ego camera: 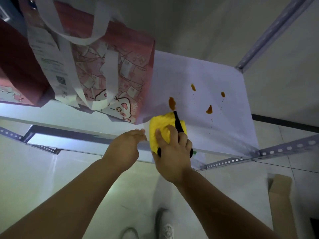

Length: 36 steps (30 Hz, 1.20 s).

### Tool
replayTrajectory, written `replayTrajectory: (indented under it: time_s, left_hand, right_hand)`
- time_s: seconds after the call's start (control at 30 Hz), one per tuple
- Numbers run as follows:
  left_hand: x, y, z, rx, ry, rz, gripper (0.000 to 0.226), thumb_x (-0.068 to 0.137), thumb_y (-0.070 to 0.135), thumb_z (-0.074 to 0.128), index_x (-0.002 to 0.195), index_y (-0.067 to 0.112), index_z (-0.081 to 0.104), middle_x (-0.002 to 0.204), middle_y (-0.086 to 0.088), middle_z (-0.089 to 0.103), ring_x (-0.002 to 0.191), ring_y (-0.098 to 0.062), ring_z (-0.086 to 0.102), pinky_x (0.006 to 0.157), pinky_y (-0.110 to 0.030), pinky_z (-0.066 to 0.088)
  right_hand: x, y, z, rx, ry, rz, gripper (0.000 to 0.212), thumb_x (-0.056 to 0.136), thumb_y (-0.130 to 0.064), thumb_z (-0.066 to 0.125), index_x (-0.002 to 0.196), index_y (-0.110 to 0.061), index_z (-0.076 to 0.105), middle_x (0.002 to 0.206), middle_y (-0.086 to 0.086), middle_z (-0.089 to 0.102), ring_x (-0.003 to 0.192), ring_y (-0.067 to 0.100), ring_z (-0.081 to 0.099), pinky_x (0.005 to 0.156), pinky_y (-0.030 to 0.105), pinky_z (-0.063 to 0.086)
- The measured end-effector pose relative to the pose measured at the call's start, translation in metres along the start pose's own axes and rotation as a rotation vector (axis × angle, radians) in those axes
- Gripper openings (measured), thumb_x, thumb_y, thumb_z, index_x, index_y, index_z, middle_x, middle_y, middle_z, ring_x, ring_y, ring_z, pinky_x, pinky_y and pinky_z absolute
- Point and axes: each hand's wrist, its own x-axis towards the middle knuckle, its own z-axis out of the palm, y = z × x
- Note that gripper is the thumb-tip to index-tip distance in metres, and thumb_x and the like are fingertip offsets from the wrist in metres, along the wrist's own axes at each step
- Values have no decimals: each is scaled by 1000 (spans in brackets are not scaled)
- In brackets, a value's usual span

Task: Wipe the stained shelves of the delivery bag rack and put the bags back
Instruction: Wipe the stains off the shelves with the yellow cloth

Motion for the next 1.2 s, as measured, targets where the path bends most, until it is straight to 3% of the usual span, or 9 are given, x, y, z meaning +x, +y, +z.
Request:
replayTrajectory:
  time_s: [0.13,0.23,0.3,0.4,0.53,0.67,0.87,1.07,1.2]
  left_hand:
    - [2,5,2,87,-3,-39,57,80,-8,45,133,14,50,145,0,41,133,-16,37,110,-29,29]
    - [5,18,0,161,47,-58,42,84,-1,49,123,12,59,124,-7,59,112,-25,53,91,-33,43]
    - [8,27,2,197,90,-29,33,86,6,51,117,8,62,115,-9,61,104,-28,54,88,-34,44]
    - [19,38,11,173,114,1,39,89,18,52,126,6,55,131,-7,53,120,-26,44,101,-33,35]
    - [39,41,22,245,63,3,48,95,33,43,137,11,40,151,-3,29,139,-20,20,110,-28,23]
    - [45,36,22,346,55,25,43,94,35,41,129,11,49,145,-3,38,131,-20,36,101,-31,34]
    - [51,37,17,404,17,3,40,93,40,38,124,20,54,137,5,43,118,-15,48,85,-31,48]
    - [50,35,21,389,50,2,40,93,42,38,123,22,55,136,5,45,119,-14,46,87,-30,46]
    - [51,28,20,366,49,24,39,93,43,37,124,25,53,138,8,44,121,-14,46,92,-30,45]
  right_hand:
    - [-6,22,-3,1,74,-36,59,68,-43,70,122,-21,60,127,12,56,98,36,56,78,42,44]
    - [-12,53,-5,10,102,41,56,66,-39,74,118,-19,64,124,16,58,95,40,58,78,43,44]
    - [-13,81,-6,22,100,161,57,72,-40,73,123,-19,61,131,19,51,106,43,51,87,45,38]
    - [-6,126,-4,44,66,398,56,85,-47,56,136,-26,47,147,14,30,124,39,31,101,43,20]
    - [17,158,-1,126,65,567,56,90,-51,42,142,-32,29,152,11,15,131,38,17,110,47,14]
    - [60,161,1,245,27,689,59,94,-49,33,147,-31,16,157,9,-5,142,33,-6,116,44,1]
    - [95,133,0,210,-12,438,62,94,-46,36,149,-32,10,158,10,-7,143,34,-10,114,41,-6]
    - [47,122,9,201,-10,28,60,93,-49,42,145,-40,14,158,-4,-2,145,24,-6,115,36,10]
    - [30,144,8,249,-16,56,61,92,-48,43,144,-36,12,154,-8,-5,145,21,-6,117,35,11]
